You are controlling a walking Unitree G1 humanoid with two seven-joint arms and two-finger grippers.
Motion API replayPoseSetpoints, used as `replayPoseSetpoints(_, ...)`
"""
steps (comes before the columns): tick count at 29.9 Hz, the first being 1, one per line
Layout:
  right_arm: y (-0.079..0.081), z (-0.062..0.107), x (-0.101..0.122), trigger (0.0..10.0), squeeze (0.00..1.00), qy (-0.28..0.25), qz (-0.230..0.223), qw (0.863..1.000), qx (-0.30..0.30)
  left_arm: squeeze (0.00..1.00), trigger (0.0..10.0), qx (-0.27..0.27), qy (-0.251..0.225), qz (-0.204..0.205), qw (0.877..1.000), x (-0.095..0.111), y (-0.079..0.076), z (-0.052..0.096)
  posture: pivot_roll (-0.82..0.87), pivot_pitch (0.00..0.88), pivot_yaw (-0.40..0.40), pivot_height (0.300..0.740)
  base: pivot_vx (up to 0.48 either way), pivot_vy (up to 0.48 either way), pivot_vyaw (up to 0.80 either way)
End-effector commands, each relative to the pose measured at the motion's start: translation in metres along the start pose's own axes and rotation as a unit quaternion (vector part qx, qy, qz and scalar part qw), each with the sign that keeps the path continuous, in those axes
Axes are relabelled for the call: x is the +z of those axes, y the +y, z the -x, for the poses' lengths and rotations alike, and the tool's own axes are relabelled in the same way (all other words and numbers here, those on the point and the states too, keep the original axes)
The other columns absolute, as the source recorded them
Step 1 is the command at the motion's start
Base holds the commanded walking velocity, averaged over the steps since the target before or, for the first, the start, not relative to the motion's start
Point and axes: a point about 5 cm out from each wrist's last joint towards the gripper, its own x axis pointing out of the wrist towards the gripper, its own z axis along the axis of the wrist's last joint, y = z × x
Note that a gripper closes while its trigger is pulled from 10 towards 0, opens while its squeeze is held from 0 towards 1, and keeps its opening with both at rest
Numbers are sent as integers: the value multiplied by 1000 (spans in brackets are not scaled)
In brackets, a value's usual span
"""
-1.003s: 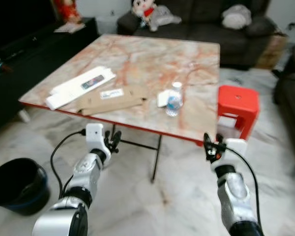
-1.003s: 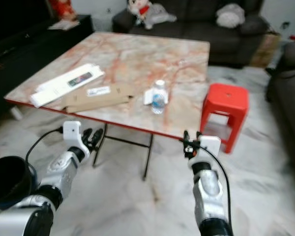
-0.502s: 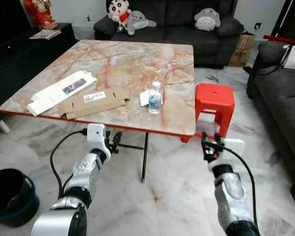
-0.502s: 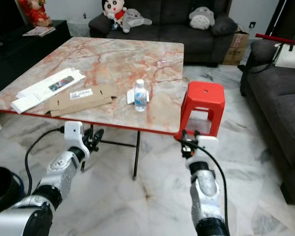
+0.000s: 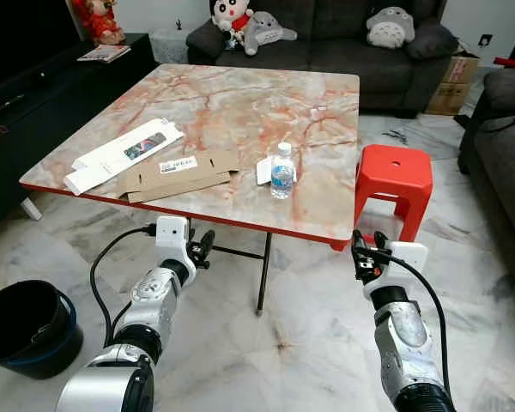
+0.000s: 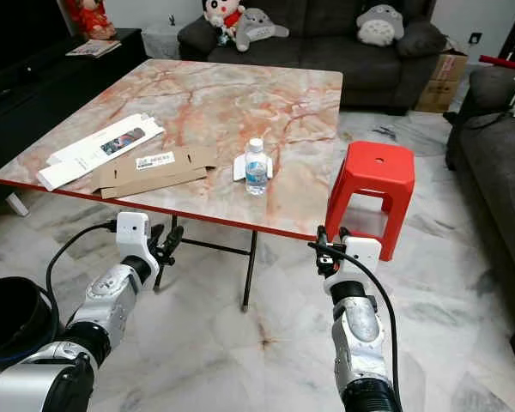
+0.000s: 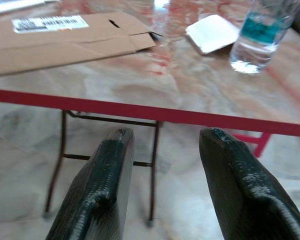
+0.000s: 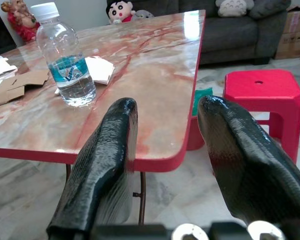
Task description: Picking trash to rubbish bin
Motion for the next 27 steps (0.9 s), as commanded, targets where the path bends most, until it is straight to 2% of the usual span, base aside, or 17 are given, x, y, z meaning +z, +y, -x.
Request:
replayPoseSetpoints(1,2,-4,3,10000,0,-3,-3,1000,0,0,10000,0,-10,-22,1000,7,2,-2,143,5,29,740,0,0,0)
replayPoseSetpoints(6,1,-5,5,10000,0,-8,7,1000,0,0,10000,-5,-9,-27,1000,8,-2,-4,142,1,29,740,0,0,-260)
replayPoseSetpoints(11,3,-5,6,10000,0,-15,-1,1000,-1,0,10000,-15,-32,-29,999,13,-8,-5,141,0,29,740,0,0,0)
replayPoseSetpoints(18,5,-6,5,10000,0,-7,-9,1000,0,0,10000,-17,-32,-36,999,14,-9,-6,140,0,30,740,0,0,-112)
replayPoseSetpoints(22,4,-6,6,10000,0,-11,-5,1000,-2,0,10000,-9,-32,-42,999,15,-8,-6,139,0,32,740,284,0,-755)
replayPoseSetpoints(27,5,-5,7,10000,0,-18,-2,1000,-2,0,10000,-8,-33,-44,998,14,-7,-6,141,0,34,740,315,0,0)
